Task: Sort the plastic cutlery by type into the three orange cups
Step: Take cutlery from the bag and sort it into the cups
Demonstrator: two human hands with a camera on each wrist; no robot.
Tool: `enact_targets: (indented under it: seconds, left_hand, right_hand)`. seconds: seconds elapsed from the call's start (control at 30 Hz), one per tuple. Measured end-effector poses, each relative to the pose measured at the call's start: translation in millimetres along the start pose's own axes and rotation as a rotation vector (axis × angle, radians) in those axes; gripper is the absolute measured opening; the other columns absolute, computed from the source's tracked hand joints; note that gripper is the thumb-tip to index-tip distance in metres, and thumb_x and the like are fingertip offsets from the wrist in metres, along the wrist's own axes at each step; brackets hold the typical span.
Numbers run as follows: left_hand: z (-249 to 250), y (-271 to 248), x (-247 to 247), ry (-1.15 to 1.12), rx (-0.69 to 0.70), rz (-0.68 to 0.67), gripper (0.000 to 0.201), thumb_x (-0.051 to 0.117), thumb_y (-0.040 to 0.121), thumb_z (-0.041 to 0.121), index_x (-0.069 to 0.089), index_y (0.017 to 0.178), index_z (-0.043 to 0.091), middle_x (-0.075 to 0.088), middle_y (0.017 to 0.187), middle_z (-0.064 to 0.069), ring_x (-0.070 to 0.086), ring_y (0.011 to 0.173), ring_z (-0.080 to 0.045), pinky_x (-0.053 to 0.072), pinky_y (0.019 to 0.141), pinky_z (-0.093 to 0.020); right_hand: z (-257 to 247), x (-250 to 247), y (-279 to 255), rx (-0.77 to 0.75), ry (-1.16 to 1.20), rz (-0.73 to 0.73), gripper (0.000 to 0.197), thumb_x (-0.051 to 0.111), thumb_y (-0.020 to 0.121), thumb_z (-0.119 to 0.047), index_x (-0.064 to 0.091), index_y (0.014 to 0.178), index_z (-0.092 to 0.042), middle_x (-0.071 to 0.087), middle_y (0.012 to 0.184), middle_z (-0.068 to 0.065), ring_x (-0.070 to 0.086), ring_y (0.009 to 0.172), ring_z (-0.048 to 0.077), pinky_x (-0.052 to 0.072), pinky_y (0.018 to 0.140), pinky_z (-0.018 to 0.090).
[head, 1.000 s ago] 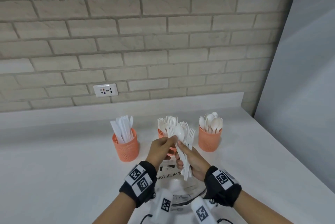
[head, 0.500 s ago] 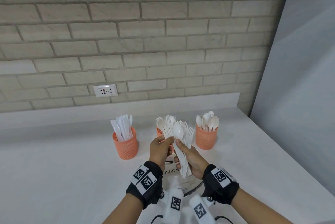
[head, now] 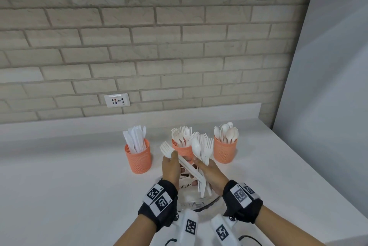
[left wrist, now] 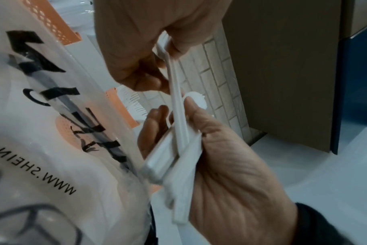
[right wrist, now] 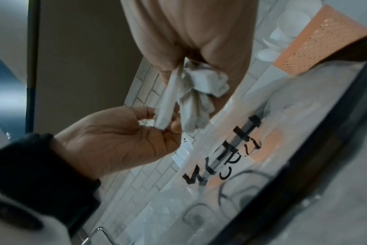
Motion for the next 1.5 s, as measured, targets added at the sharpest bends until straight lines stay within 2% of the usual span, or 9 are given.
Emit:
enact_targets:
  seconds: [0.07,0.23,0.5,0.63,0.73,0.97,1.13,1.3,1.5]
  left_hand:
    - [4.0,-0.5,-3.7,-0.082,-0.007,0.04,0.021,0.034,0.098,0.013,0.05,0.083,0.011,0.06,0.06,-0.007,0.057,0.059,-0.019,0.045,0.057,-0.028]
    - [16.1,5.4,-11.9,-0.112,0.046,0.093,0.006,0.047,0.095,0.014,0.052,0.092,0.012,0.034,0.056,0.0,0.035,0.039,-0.007,0.032,0.038,-0.016]
    - [16.9,-12.0,7.0,0.164,0.083,-0.105,0.012,0.066,0.084,0.021,0.06,0.077,0.014,0.045,0.044,0.016,0.04,0.035,0.001,0.031,0.036,-0.011]
    - [9.7,-18.0,18.5,0.256,0.133,-0.12,0.017,0.067,0.084,0.021,0.067,0.096,0.01,0.062,0.069,0.005,0.048,0.048,-0.001,0.036,0.045,-0.014]
    - [10.3,-16.8,16.2,0.269,0.174,-0.075,0.005,0.06,0.087,0.014,0.065,0.086,0.013,0.062,0.069,0.004,0.051,0.054,-0.006,0.038,0.049,-0.018]
    - [1.6,-7.3,6.6,0.362,0.135,-0.015,0.018,0.06,0.084,0.009,0.057,0.069,0.018,0.059,0.066,0.0,0.051,0.061,-0.016,0.038,0.056,-0.026]
    - [4.8,-7.9,4.9,0.363,0.254,0.069,0.017,0.06,0.082,0.006,0.061,0.099,0.008,0.066,0.085,-0.01,0.062,0.081,-0.025,0.049,0.078,-0.034]
    - [26.9,-16.5,14.7,0.376,0.461,0.053,0.018,0.063,0.084,0.009,0.065,0.101,0.012,0.059,0.074,0.0,0.056,0.069,-0.012,0.043,0.068,-0.018]
    - [30.7,-20.7,28.5,0.52,0.5,0.004,0.028,0.068,0.08,0.012,0.064,0.107,0.014,0.057,0.087,0.003,0.054,0.085,-0.015,0.041,0.079,-0.024]
  right_hand:
    - [1.6,-4.5,1.5,-0.023,-0.058,0.059,0.031,0.044,0.098,-0.022,0.054,0.12,-0.003,0.063,0.087,0.021,0.066,0.07,0.026,0.053,0.049,0.021]
    - [9.1,-15.0,2.5,-0.049,-0.204,0.123,0.018,0.047,0.097,-0.014,0.052,0.112,-0.005,0.044,0.058,-0.003,0.044,0.038,0.002,0.043,0.043,0.019]
    - [3.5,-15.2,-4.8,-0.118,-0.361,0.187,0.031,0.05,0.091,-0.009,0.052,0.121,-0.019,0.063,0.112,0.006,0.059,0.103,0.02,0.046,0.092,0.031]
    - [3.9,-8.4,-4.7,-0.115,-0.348,0.149,0.034,0.053,0.091,-0.014,0.053,0.125,-0.018,0.068,0.102,0.001,0.061,0.072,0.001,0.048,0.063,0.02]
    - [1.0,-6.9,-10.6,-0.084,-0.175,0.094,0.018,0.053,0.094,-0.017,0.055,0.112,-0.02,0.057,0.059,-0.011,0.044,0.038,0.001,0.037,0.041,0.015]
    - [-2.2,-13.6,-17.8,-0.033,-0.104,0.057,0.008,0.049,0.095,-0.014,0.056,0.1,-0.015,0.051,0.064,0.004,0.043,0.037,0.002,0.036,0.039,0.015]
    - [-2.1,-14.4,-16.6,-0.058,-0.173,0.071,0.009,0.05,0.094,-0.007,0.052,0.102,-0.007,0.046,0.062,0.003,0.044,0.035,-0.001,0.035,0.038,0.013]
    - [-0.3,-13.5,-20.4,-0.054,-0.166,0.057,0.006,0.049,0.094,-0.007,0.051,0.098,-0.011,0.046,0.063,0.004,0.043,0.034,-0.001,0.035,0.037,0.014]
    - [0.6,-11.1,-20.1,-0.047,-0.185,0.039,0.018,0.052,0.093,-0.01,0.056,0.111,-0.01,0.055,0.065,0.007,0.041,0.034,0.003,0.036,0.038,0.016]
Point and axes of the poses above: each hand's wrist, its own y-axis towards the middle knuckle, its own x-axis out of the palm, z = x × y, the point moved 5 cm from there along y, towards the middle knuckle
